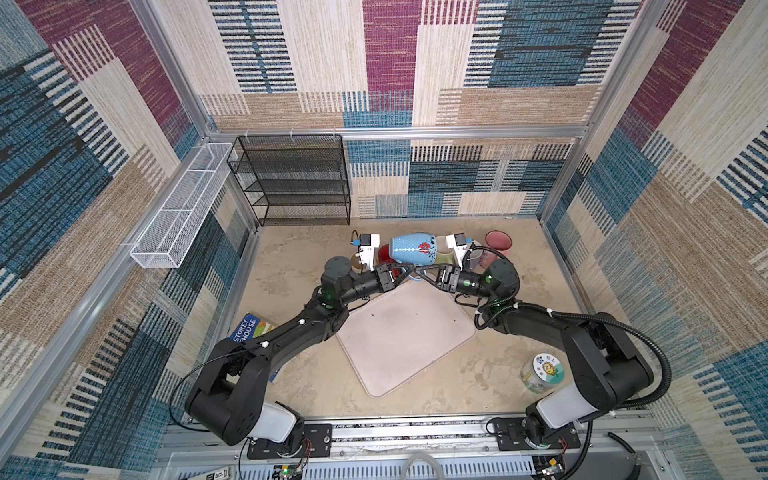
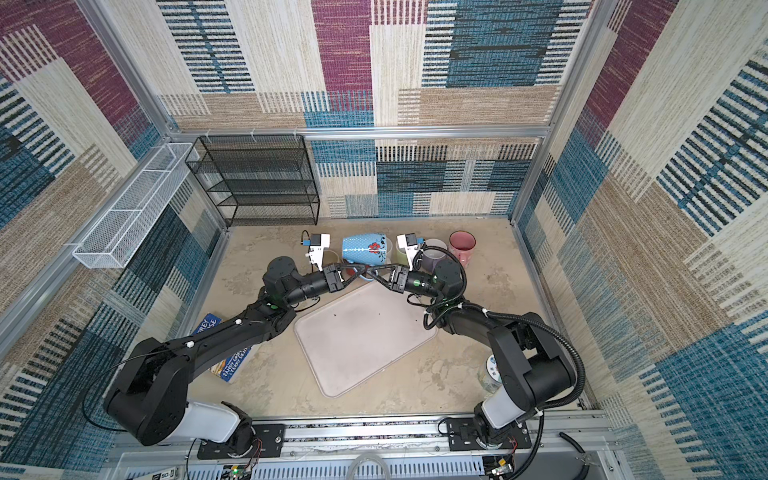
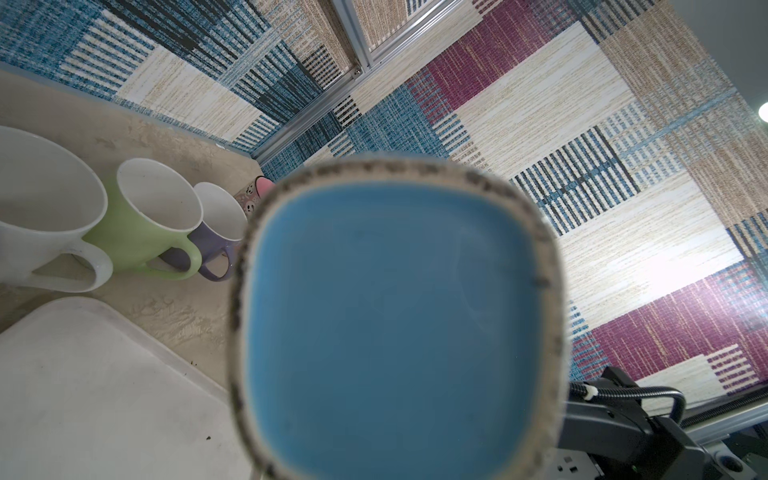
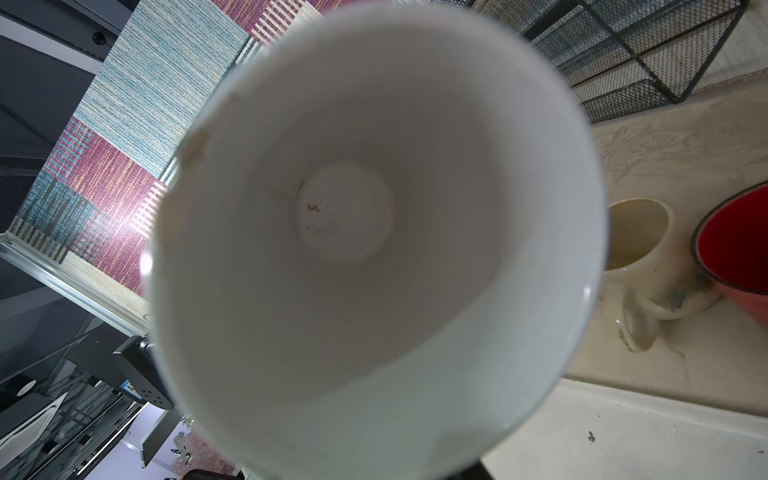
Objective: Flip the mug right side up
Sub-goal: 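Close the right gripper on the blue mug's rim while the left holds it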
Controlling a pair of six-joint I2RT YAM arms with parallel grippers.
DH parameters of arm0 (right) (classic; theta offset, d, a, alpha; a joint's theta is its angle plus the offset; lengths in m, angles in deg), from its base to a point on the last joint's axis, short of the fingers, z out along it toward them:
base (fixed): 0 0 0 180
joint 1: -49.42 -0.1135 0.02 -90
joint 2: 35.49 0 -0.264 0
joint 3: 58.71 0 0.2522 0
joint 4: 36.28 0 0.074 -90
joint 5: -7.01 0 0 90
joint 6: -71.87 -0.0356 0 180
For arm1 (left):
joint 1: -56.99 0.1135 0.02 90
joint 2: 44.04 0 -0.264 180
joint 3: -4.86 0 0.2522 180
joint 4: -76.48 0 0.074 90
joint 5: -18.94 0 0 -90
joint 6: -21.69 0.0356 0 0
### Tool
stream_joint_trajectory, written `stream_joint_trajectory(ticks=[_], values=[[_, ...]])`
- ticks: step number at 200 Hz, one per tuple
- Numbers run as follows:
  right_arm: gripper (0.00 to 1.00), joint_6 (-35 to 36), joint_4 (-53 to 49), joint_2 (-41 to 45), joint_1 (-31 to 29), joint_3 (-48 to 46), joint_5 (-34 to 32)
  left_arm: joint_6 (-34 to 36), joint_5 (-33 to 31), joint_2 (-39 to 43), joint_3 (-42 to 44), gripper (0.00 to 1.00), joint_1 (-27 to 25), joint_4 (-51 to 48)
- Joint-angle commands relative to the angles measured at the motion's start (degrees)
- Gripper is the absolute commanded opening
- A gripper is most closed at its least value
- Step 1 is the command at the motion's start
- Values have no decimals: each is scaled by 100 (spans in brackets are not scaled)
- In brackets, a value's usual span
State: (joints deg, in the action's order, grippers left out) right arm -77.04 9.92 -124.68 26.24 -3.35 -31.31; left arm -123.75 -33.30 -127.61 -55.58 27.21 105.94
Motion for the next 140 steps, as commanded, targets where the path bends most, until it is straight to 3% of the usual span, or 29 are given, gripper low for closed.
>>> stream_joint_trajectory(ticks=[1, 48, 73, 112, 140], values=[[23, -178, 532, -18, -10, 51, 26, -107, 254, -61, 27, 0, -6, 562], [0, -316, 717, -90, -16, 22, 9, -213, 354, -246, 103, 0, -10, 775], [0, -314, 709, -40, -11, -10, -35, -181, 354, -251, 135, 0, -3, 724], [0, -140, 484, 114, -11, -75, -80, 230, 214, 73, 156, 35, 23, 41], [0, 92, 144, 296, -3, -111, -100, 361, 120, 350, 226, 48, 115, -302]])
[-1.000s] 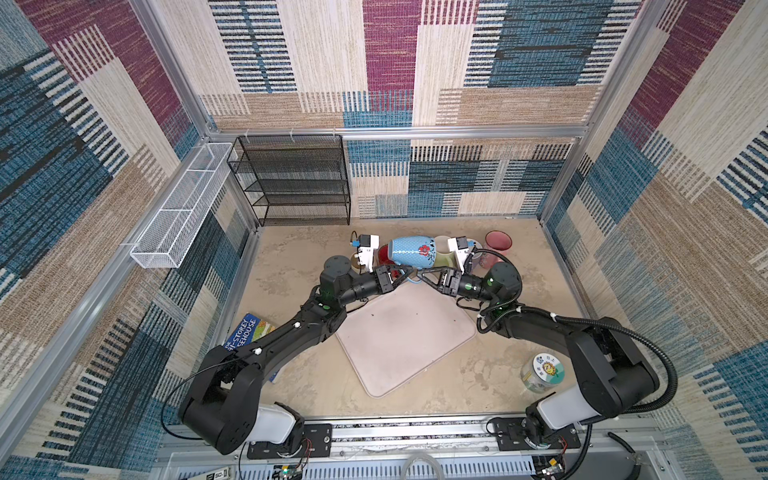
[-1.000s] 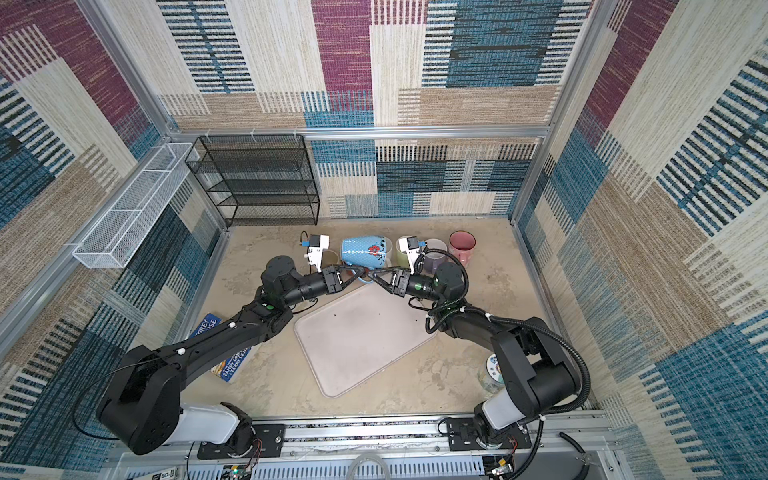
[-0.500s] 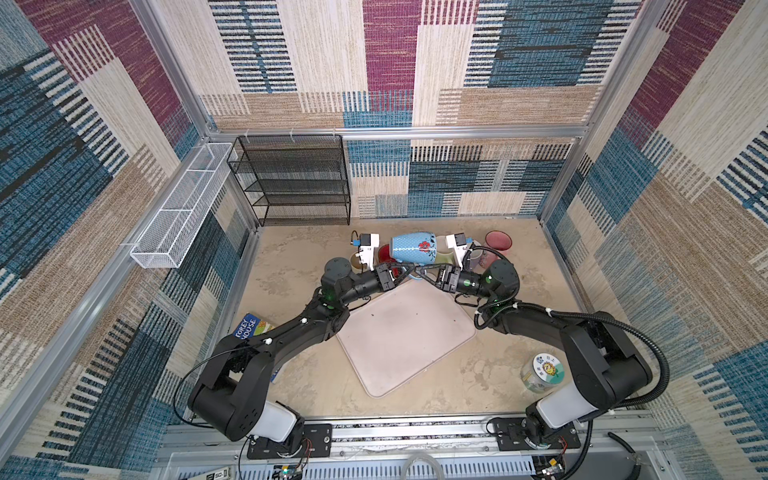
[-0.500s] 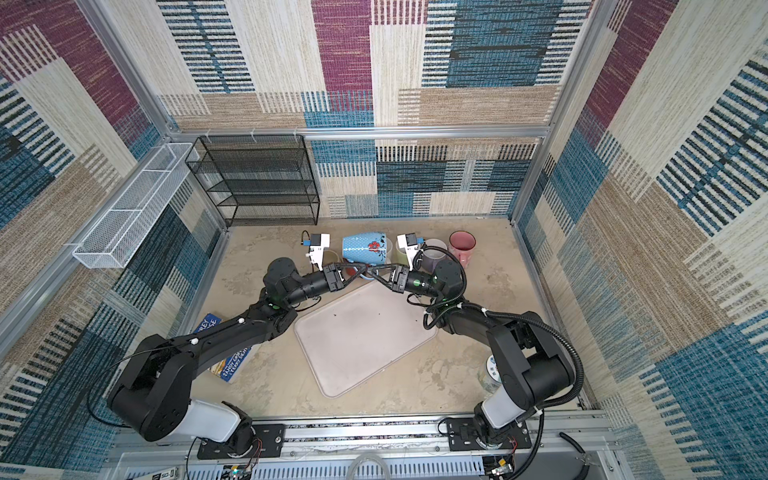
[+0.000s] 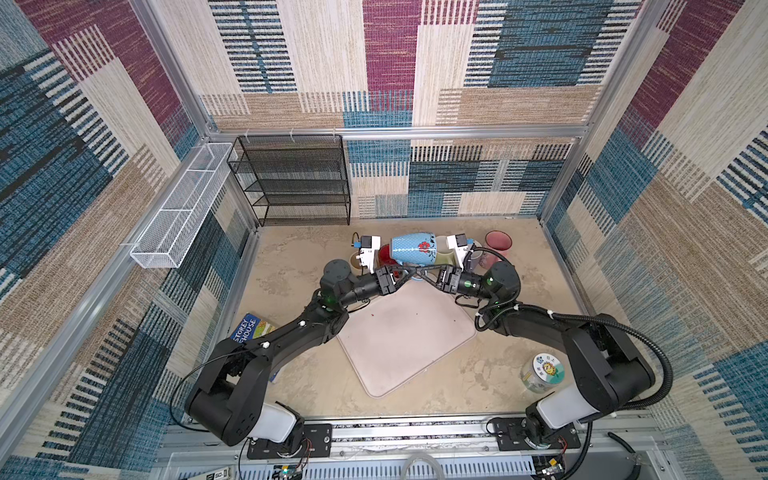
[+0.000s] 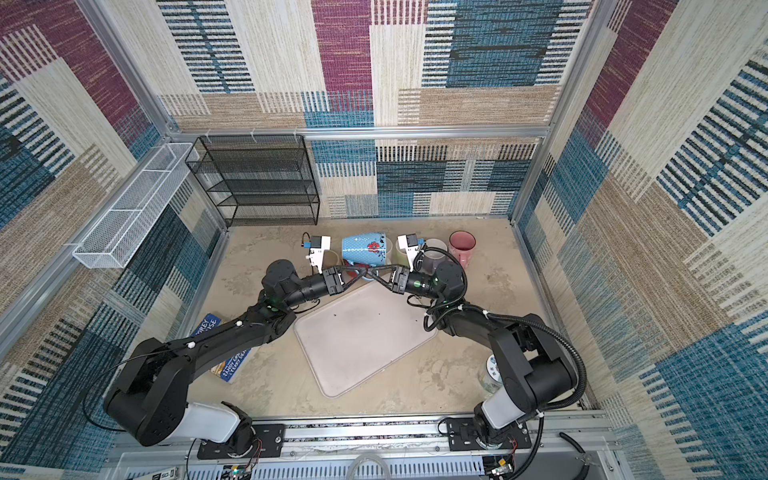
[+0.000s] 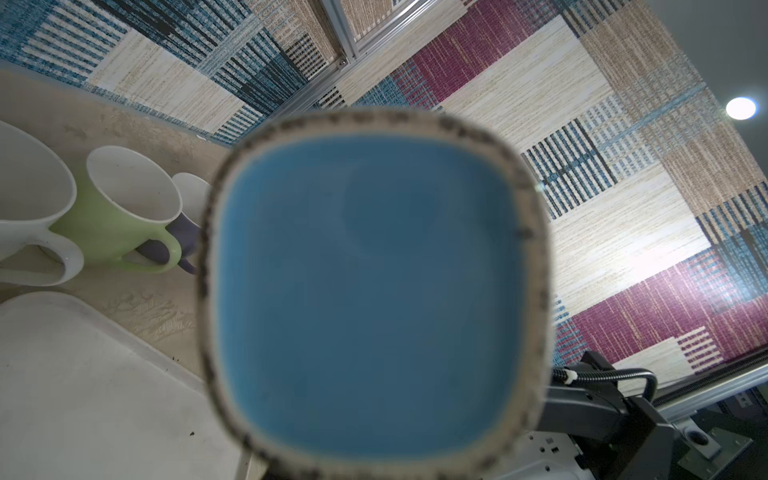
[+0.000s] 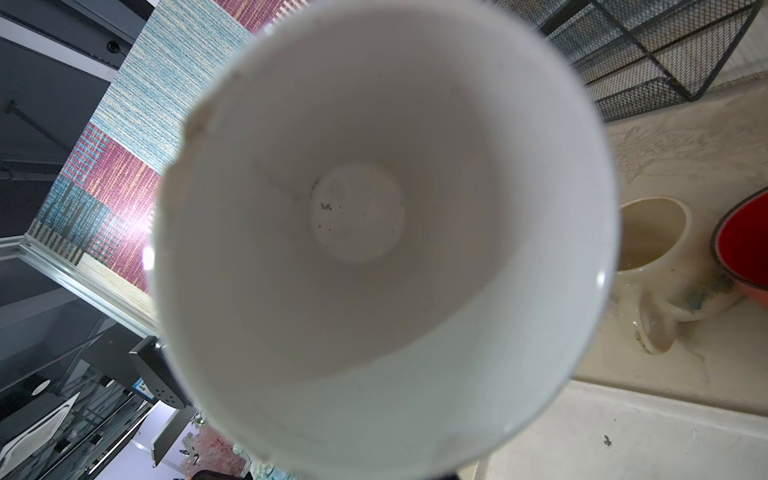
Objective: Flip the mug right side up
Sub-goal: 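Close the right gripper on the blue mug's rim while the left holds it, then rotate the blue mug upright with the right gripper while the left releases and withdraws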
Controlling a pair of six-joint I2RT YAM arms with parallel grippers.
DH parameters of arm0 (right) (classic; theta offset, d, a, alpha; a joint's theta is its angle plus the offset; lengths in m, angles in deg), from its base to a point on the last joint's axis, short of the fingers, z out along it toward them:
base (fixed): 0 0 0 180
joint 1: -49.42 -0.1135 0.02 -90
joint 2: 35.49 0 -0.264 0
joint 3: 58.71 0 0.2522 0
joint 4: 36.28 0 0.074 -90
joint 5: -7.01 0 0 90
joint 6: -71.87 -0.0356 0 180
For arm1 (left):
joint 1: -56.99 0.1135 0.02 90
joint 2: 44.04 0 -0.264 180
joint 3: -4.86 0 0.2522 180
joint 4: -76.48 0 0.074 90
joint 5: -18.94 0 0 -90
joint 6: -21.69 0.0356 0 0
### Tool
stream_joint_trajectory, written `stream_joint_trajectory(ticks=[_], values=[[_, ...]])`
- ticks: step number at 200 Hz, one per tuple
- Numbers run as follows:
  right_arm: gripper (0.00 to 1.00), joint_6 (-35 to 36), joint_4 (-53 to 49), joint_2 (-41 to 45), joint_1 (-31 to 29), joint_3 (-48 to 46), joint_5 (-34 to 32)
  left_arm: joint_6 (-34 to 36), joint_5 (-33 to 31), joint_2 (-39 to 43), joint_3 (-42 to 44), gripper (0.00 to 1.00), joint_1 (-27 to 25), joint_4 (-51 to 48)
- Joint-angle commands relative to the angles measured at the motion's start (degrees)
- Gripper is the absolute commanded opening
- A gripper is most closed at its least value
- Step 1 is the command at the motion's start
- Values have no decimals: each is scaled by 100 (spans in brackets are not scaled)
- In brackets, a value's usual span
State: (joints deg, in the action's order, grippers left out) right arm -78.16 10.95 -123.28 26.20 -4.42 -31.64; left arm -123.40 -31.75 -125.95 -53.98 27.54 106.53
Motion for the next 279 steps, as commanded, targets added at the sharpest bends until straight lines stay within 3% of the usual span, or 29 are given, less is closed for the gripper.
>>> stream_joint_trajectory(ticks=[1, 37, 87, 138, 176, 201, 279], values=[[0, 211, 29, 165, 6, -7, -66, 320, -41, 193, 72, 48, 90, -363], [0, 901, -1150, 515, 11, 88, -146, 406, -174, 721, 245, 61, 253, -807], [0, 2087, -3114, 800, 0, 492, -475, 1095, -563, 1879, 159, 65, 526, -2996], [0, 3394, -5431, 368, -507, 1711, -1568, 2239, -2037, 2909, -664, 65, 700, -6063], [0, 4155, -6983, -361, -1020, 2989, -2498, 2909, -3116, 3244, -1353, 66, 704, -7740], [0, 4484, -7725, -858, -1344, 3732, -3138, 3220, -3867, 3633, -1508, 65, 705, -8309], [0, 5052, -9592, -2571, -2327, 6233, -4897, 4048, -4857, 4543, -1631, 66, 709, -9092]])
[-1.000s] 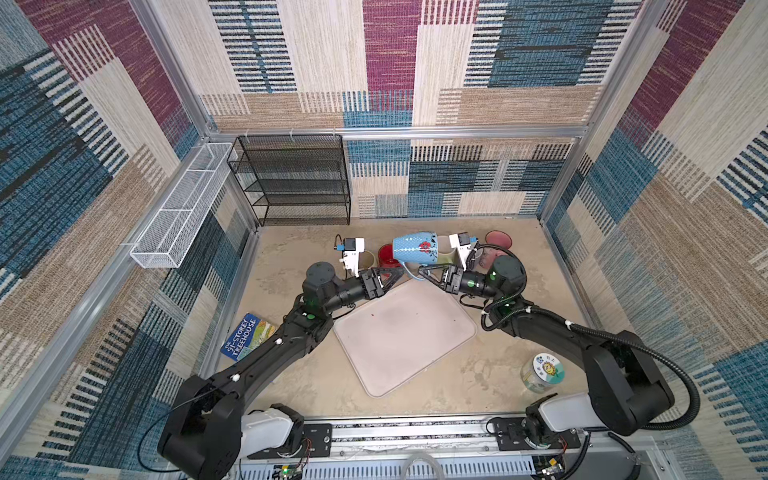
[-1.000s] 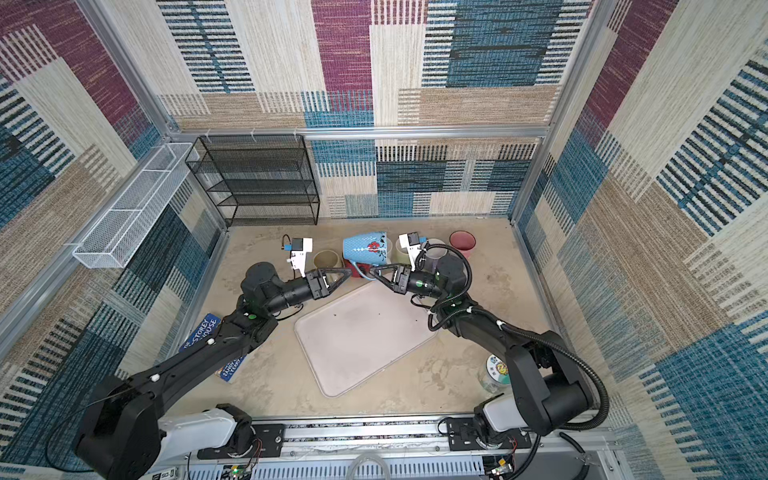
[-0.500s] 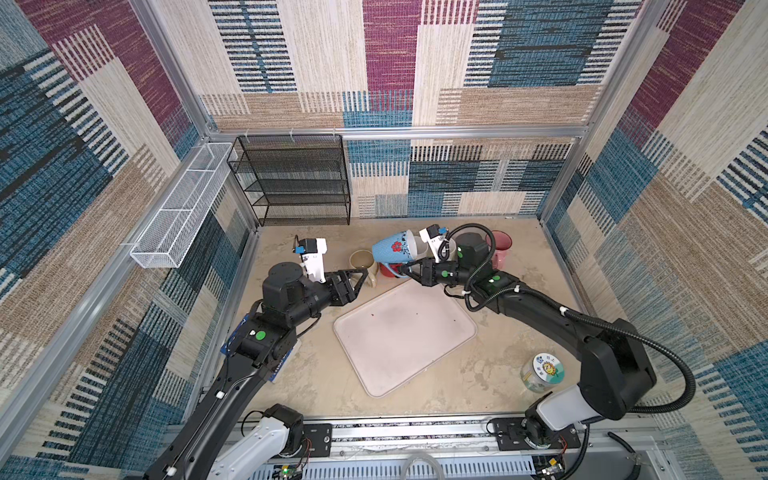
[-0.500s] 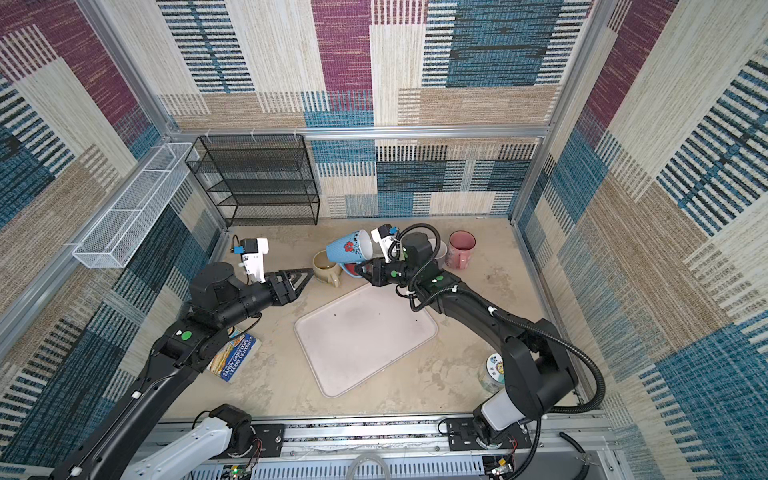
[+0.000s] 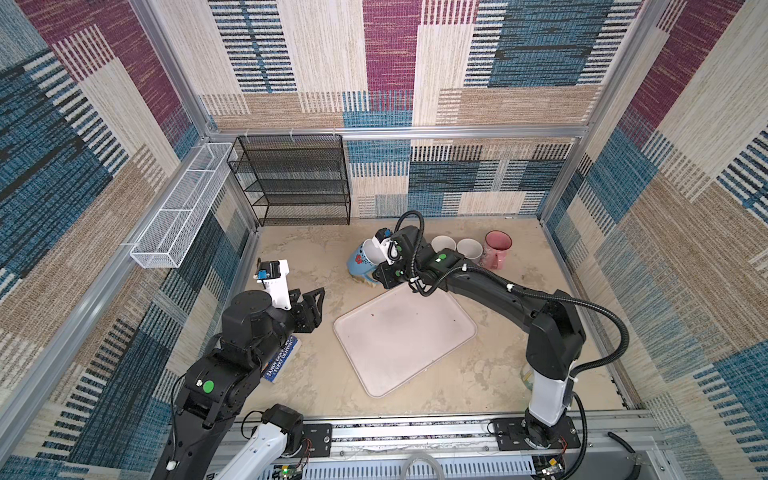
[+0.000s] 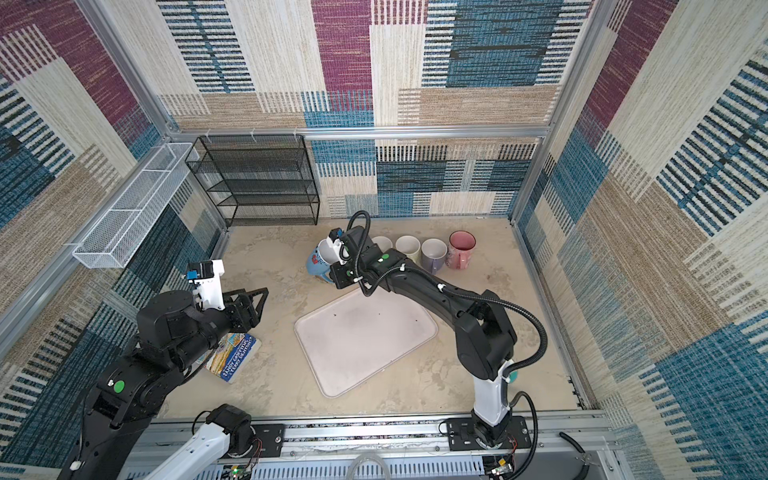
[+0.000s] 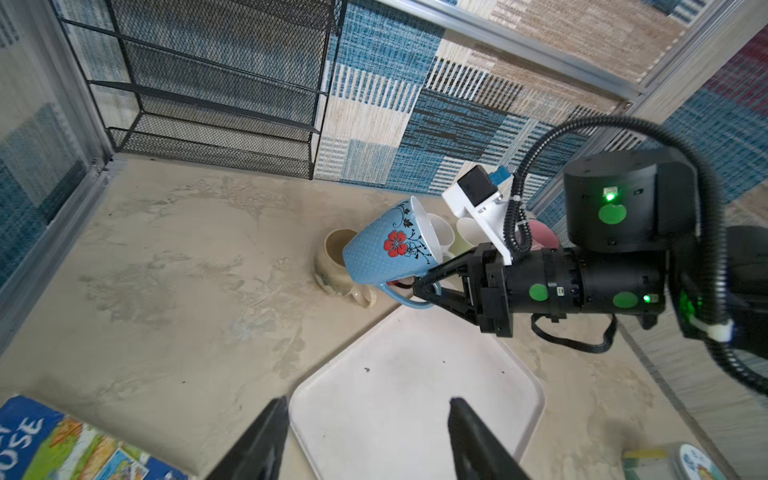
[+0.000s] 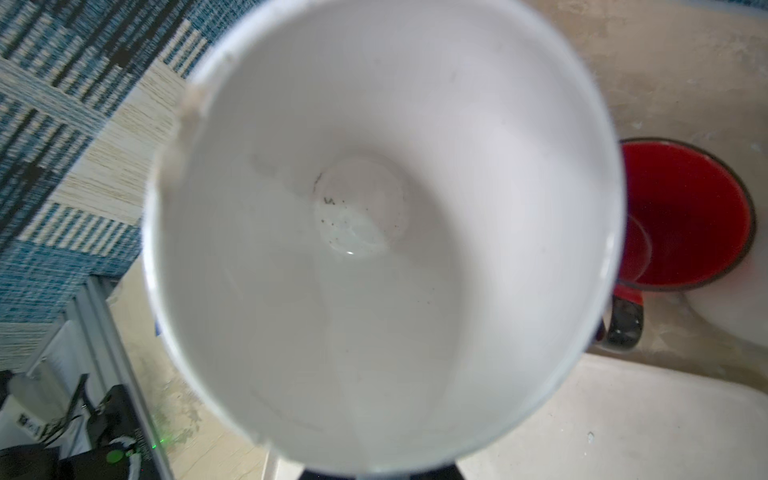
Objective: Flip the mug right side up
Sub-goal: 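Rotate the blue mug upright with the right gripper while the left releases and withdraws, then lower the blue mug upright beside the cream mug with the right gripper and open it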
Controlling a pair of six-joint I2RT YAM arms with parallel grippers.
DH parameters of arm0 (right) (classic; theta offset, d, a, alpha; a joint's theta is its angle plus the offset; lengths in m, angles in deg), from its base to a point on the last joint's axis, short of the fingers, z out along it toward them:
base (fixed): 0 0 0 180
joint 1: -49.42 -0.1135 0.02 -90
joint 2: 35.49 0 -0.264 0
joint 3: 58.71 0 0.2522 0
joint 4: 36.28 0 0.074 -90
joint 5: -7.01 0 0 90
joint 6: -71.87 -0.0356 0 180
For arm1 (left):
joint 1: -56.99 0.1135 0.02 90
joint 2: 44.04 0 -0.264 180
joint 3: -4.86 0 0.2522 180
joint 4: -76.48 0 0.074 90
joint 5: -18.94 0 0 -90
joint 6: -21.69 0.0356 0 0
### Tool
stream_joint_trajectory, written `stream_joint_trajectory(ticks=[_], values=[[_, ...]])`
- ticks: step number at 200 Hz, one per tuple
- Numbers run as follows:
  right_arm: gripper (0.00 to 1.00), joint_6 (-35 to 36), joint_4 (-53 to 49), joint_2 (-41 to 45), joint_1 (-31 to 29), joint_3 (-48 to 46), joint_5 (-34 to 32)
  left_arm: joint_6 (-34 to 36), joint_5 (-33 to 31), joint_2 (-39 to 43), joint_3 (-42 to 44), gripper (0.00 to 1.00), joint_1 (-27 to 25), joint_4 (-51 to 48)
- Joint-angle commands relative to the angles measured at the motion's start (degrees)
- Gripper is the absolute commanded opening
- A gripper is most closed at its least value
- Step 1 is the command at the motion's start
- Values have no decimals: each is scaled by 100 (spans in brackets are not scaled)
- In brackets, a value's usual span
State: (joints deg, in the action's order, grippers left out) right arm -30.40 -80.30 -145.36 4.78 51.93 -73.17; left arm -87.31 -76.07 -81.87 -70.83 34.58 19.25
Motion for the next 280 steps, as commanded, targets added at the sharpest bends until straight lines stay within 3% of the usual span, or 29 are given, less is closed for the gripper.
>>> stream_joint_trajectory(ticks=[1, 87, 180, 280], values=[[0, 282, -487, -393, -194, 628, -762, 445, -423, 144, 60, 66, 2, -364], [0, 428, -2086, -2459, -710, 3629, -1690, 485, -393, 350, 436, 65, 1, -334], [0, 449, -2251, -3319, -835, 4544, -1857, 512, -352, 364, 462, 65, 1, -351], [0, 524, -2214, -3643, -853, 4603, -1897, 512, -291, 286, 471, 66, 0, -347]])
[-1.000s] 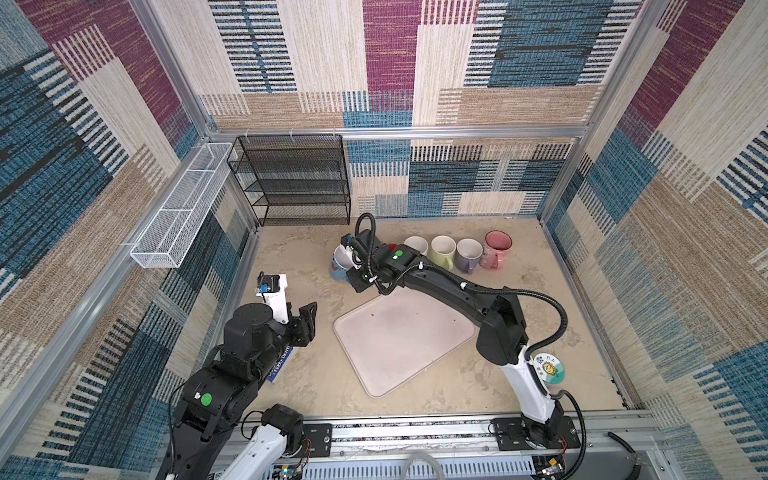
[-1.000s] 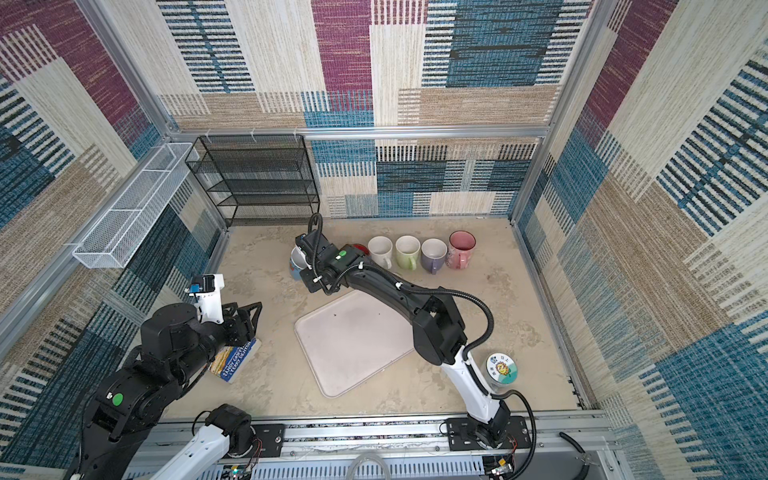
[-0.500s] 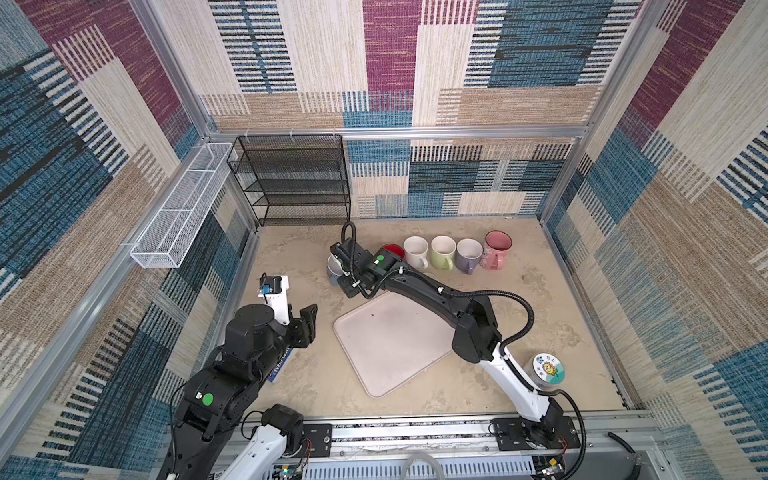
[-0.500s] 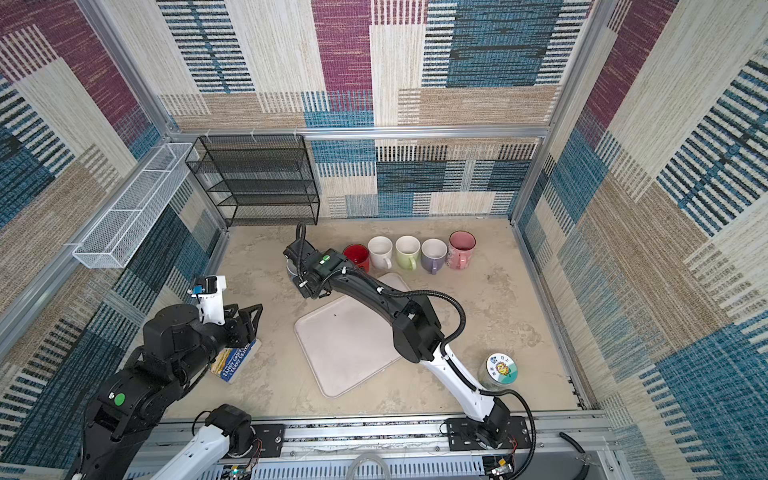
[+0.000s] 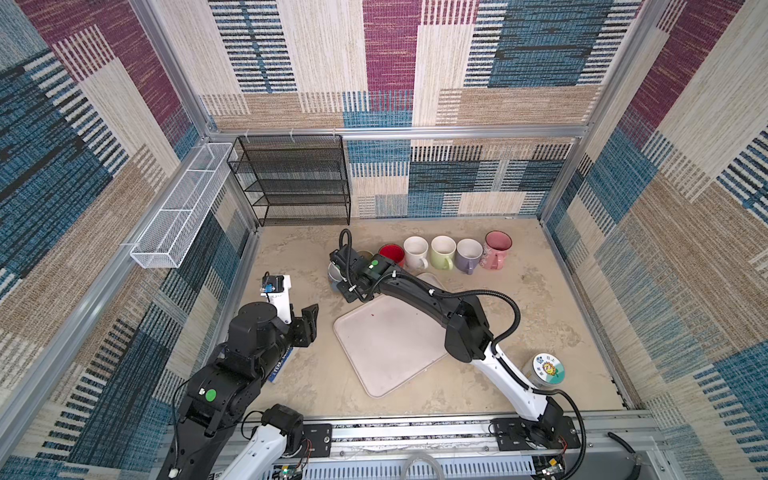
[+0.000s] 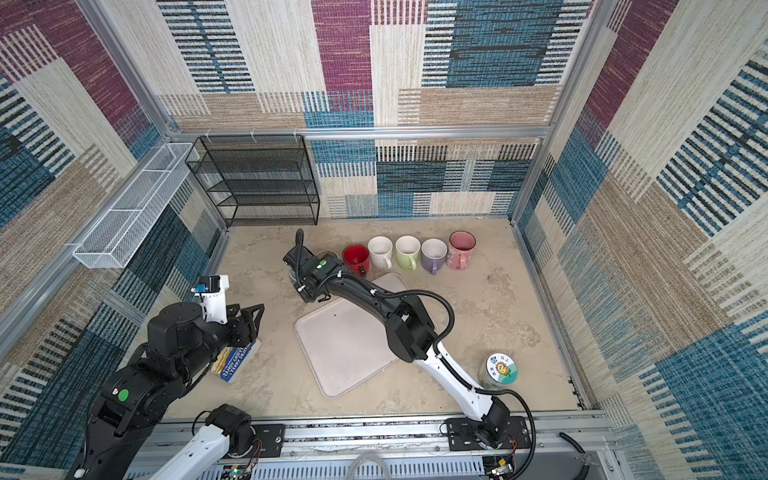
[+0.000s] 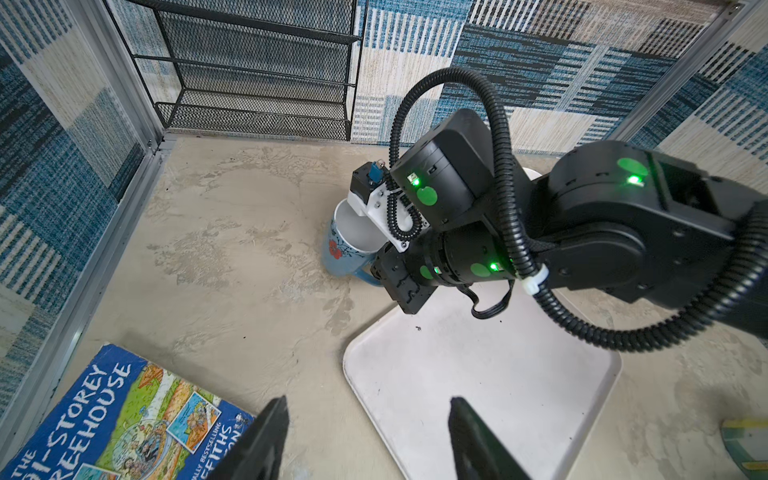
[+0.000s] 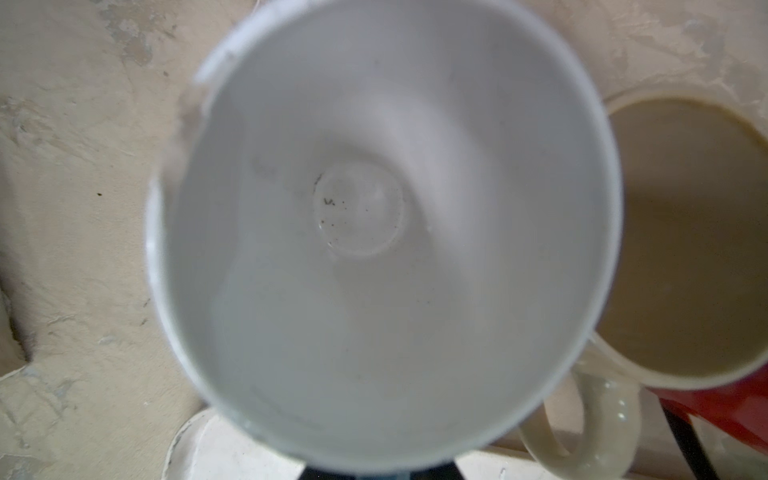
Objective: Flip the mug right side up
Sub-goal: 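Lower the blue mug upright beside the cream mug with the right gripper and open it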
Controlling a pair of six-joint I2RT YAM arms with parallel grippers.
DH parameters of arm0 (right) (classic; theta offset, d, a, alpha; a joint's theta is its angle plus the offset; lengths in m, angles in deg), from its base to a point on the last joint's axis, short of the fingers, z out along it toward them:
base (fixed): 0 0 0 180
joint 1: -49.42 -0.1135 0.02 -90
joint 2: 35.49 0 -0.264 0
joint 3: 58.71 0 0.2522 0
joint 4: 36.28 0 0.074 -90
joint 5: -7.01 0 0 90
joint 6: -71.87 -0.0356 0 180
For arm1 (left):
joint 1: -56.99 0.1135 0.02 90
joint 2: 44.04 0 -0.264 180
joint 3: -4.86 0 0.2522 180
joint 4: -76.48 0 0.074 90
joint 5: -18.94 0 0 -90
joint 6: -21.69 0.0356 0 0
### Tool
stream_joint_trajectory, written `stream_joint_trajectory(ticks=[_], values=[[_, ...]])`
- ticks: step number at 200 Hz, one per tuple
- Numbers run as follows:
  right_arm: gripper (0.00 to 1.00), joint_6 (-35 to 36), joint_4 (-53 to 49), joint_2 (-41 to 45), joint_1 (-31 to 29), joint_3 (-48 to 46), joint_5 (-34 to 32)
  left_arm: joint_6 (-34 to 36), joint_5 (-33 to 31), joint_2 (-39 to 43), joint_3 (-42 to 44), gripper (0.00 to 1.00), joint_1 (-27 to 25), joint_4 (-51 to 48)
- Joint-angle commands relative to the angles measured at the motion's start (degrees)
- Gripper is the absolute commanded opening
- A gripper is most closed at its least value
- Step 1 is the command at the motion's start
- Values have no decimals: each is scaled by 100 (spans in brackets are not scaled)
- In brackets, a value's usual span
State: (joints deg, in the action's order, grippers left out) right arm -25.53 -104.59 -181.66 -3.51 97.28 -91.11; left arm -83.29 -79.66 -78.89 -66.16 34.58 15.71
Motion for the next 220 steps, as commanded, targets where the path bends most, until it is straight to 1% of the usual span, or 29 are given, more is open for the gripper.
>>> stream_joint_trajectory(ticks=[1, 26, 67, 163, 193, 220], values=[[0, 37, 215, -15, -25, 68, -102, 110, 64, -8, 4, 65, 0, 7], [1, 37, 240, -65, -25, 68, -111, 119, 75, -24, 4, 65, 7, 4], [15, 37, 234, -78, -23, 76, -111, 118, 74, -22, 4, 65, 0, 3], [32, 20, 297, -74, -23, 85, -94, 110, 105, -21, 5, 66, 0, 0], [36, -34, 348, -41, -20, 94, -67, 118, 104, -31, 4, 66, 0, 4], [42, -12, 398, 53, -20, 94, -84, 127, 106, -56, 3, 66, 0, -1]])
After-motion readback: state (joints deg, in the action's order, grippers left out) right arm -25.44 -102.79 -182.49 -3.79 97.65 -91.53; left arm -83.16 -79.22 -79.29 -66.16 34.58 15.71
